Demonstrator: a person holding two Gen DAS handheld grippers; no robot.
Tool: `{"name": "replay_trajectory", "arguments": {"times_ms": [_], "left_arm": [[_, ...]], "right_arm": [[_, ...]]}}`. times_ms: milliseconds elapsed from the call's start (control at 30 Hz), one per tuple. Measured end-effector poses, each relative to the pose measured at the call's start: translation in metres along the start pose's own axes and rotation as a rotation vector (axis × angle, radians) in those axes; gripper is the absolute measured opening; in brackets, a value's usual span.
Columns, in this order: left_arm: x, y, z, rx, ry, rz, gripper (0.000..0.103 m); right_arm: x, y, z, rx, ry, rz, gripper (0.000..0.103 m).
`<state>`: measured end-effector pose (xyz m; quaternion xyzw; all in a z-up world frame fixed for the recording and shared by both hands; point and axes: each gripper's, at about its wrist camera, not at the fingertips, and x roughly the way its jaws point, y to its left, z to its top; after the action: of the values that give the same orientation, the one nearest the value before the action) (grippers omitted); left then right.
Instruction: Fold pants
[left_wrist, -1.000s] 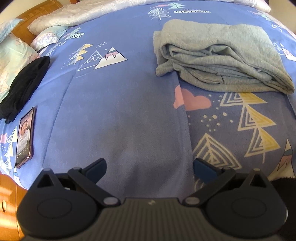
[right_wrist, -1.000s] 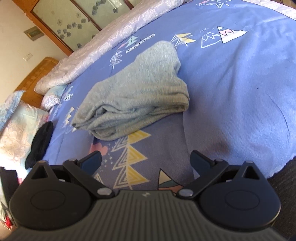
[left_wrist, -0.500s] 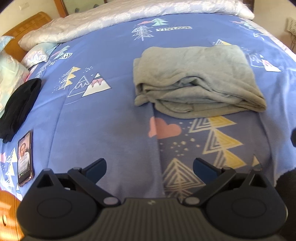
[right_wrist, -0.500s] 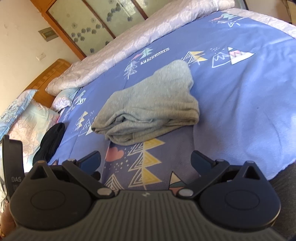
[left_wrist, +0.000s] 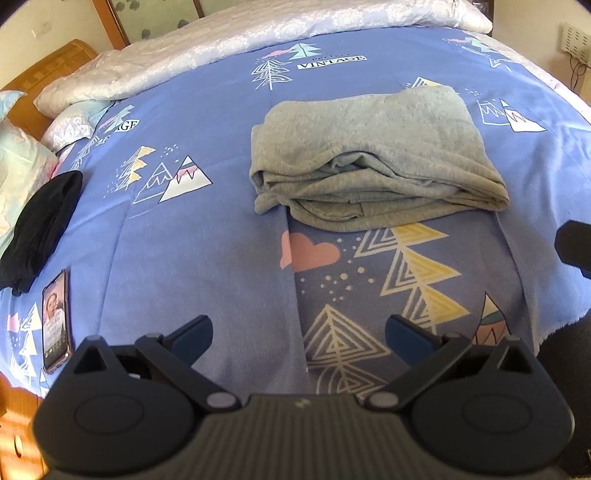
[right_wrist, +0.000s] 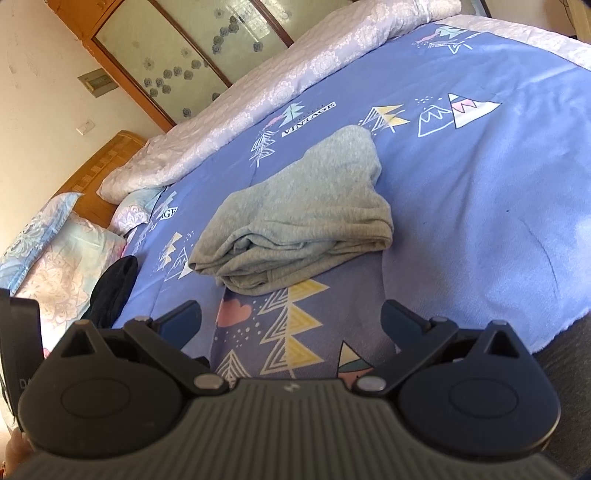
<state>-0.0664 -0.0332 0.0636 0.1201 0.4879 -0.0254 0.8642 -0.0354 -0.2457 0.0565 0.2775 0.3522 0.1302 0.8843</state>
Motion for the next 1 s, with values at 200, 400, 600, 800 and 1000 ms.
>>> {"name": "replay_trajectory", "arguments": {"times_ms": [200, 400, 600, 800, 1000], "left_arm": [[0.009, -0.008, 0.0, 0.009, 0.036, -0.019, 0.103], [0.008, -0.014, 0.001, 0.027, 0.028, -0.024, 0.103], [0.011, -0.018, 0.003, 0.035, 0.035, -0.029, 0.103], [0.016, -0.02, 0.002, 0.045, 0.044, -0.027, 0.103], [0.02, -0.022, 0.001, 0.049, 0.056, -0.033, 0.103]], "right_arm": [[0.006, -0.008, -0.001, 0.014, 0.043, 0.007, 0.103], [0.0, -0.016, 0.003, 0.035, 0.019, -0.008, 0.103], [0.0, -0.02, 0.004, 0.035, 0.03, -0.007, 0.103], [0.007, -0.017, -0.001, 0.014, 0.051, -0.007, 0.103], [0.008, -0.021, -0.001, 0.025, 0.055, -0.021, 0.103]]}}
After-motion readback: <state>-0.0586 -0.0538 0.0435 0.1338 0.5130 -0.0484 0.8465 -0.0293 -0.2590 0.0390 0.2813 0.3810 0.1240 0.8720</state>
